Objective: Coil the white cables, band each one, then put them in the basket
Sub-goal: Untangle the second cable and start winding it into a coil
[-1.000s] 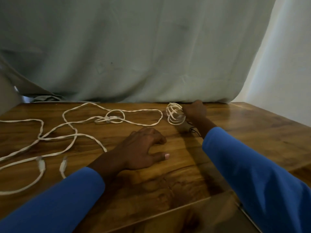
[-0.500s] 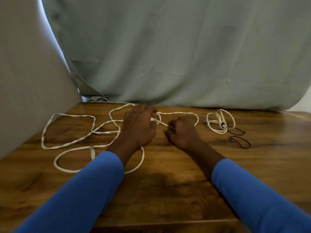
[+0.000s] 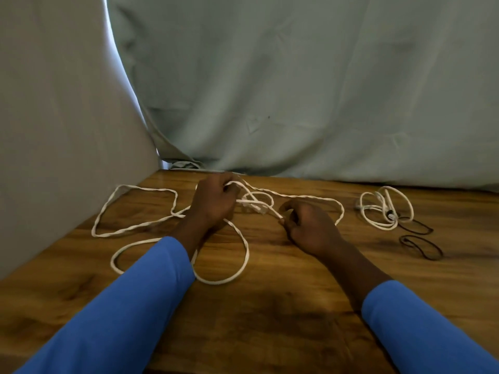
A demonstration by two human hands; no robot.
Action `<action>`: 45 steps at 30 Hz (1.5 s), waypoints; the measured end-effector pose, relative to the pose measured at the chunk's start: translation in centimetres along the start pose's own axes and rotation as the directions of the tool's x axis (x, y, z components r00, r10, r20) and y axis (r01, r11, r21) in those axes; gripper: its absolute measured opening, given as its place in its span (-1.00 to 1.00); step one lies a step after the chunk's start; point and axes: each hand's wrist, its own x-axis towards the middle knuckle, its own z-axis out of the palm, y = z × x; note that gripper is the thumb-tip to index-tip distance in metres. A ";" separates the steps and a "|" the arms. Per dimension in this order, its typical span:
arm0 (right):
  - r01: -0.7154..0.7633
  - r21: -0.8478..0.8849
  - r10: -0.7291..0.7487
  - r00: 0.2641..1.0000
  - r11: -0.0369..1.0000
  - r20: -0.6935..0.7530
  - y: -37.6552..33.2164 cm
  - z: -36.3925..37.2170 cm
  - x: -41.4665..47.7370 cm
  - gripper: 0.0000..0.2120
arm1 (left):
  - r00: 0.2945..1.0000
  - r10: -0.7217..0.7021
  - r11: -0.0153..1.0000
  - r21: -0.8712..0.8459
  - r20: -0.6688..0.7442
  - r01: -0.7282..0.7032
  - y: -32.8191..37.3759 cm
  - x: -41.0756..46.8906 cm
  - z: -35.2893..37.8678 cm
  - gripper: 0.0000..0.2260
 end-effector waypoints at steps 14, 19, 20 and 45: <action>0.270 0.373 -0.094 0.899 0.887 -0.427 -3.0 -1.8 -1.3 -0.37 | 0.819 0.302 0.721 0.445 0.489 -0.531 6.8 4.3 -6.0 -0.67; 0.381 0.448 -0.195 0.893 0.809 -0.406 -6.3 -1.7 -2.7 -0.72 | 0.676 0.411 0.511 0.459 0.612 -0.727 9.2 2.8 -6.4 -0.70; 0.374 0.475 -0.181 0.897 0.797 -0.402 -6.7 -1.4 -2.8 -0.85 | 0.666 0.444 0.490 0.460 0.600 -0.741 9.7 2.4 -6.7 -0.69; -0.200 0.979 -0.163 0.965 0.049 0.205 -9.1 -7.0 -5.9 -0.63 | 0.910 0.370 0.913 0.258 -0.190 -0.317 11.8 6.6 -12.7 -0.75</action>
